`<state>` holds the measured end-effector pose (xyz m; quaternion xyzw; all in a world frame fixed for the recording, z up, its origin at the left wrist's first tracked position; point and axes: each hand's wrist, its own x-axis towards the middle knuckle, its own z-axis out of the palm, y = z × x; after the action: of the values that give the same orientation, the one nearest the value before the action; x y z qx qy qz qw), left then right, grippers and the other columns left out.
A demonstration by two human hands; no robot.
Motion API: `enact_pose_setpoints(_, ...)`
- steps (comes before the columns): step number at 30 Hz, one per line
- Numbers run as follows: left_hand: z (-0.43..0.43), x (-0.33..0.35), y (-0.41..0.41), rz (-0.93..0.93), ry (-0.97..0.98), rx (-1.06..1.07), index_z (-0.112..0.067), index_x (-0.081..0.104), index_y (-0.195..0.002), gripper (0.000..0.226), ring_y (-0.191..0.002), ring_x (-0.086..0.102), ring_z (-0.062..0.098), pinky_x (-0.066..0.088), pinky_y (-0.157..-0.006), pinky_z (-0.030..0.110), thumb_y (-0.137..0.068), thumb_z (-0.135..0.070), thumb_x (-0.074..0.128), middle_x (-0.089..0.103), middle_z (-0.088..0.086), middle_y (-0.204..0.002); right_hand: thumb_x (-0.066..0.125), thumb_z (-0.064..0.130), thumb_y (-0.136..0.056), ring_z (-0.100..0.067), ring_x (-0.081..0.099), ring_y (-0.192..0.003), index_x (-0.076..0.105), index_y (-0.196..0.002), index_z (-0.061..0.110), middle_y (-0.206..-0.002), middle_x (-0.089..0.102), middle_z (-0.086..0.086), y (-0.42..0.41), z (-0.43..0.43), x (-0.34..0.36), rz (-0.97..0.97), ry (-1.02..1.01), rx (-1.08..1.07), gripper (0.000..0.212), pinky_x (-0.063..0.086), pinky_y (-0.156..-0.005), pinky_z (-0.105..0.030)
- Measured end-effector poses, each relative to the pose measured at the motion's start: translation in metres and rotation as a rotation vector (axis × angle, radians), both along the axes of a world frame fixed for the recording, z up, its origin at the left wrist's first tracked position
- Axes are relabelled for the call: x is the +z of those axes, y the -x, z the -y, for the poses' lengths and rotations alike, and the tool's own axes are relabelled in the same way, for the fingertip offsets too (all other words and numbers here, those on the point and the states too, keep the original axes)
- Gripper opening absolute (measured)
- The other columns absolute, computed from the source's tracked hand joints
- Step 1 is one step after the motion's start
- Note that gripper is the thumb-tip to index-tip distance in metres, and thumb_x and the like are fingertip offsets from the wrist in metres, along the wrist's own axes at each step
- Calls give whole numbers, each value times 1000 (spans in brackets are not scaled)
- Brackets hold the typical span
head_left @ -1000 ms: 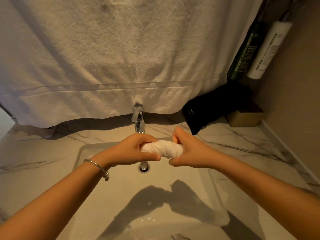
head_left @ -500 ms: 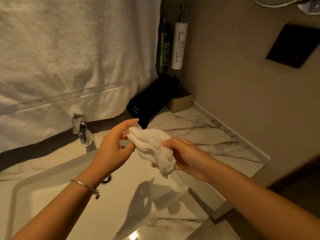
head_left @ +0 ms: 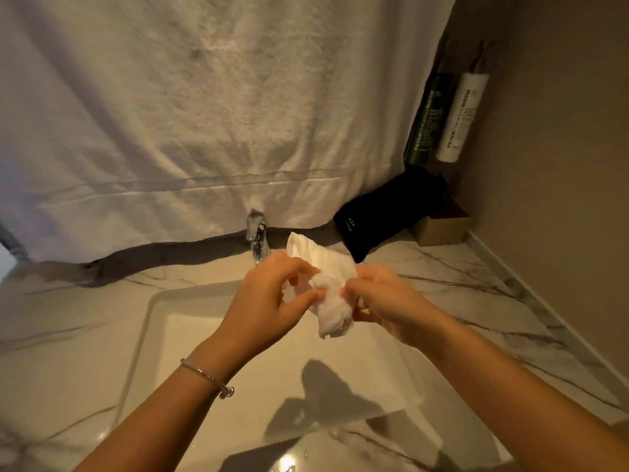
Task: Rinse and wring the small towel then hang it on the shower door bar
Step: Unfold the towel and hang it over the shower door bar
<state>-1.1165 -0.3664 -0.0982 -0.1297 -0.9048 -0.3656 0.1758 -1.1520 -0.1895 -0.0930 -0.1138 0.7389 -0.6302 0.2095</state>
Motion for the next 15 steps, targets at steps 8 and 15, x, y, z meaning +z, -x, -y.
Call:
enact_pose_setpoints(8, 34, 13, 0, 199, -272, 8, -9, 62, -74, 22, -68, 59, 21, 47, -62, 35, -82, -28, 65, 63, 10, -74, 59, 31, -78, -8, 61, -65, 61, -80, 16, -70, 62, 6, 17, 30, 10, -202, -418, 99, 15, 56, -63, -33)
enact_pose_setpoints(15, 8, 39, 24, 284, -349, -164, -7, 66, -74, 30, -64, 58, 21, 48, -62, 33, -78, -37, 66, 67, 23, -76, 70, 38, -69, -9, 63, -74, 68, -85, 21, -78, 68, 6, 9, 13, 36, -613, -409, 17, 24, 55, -65, -29)
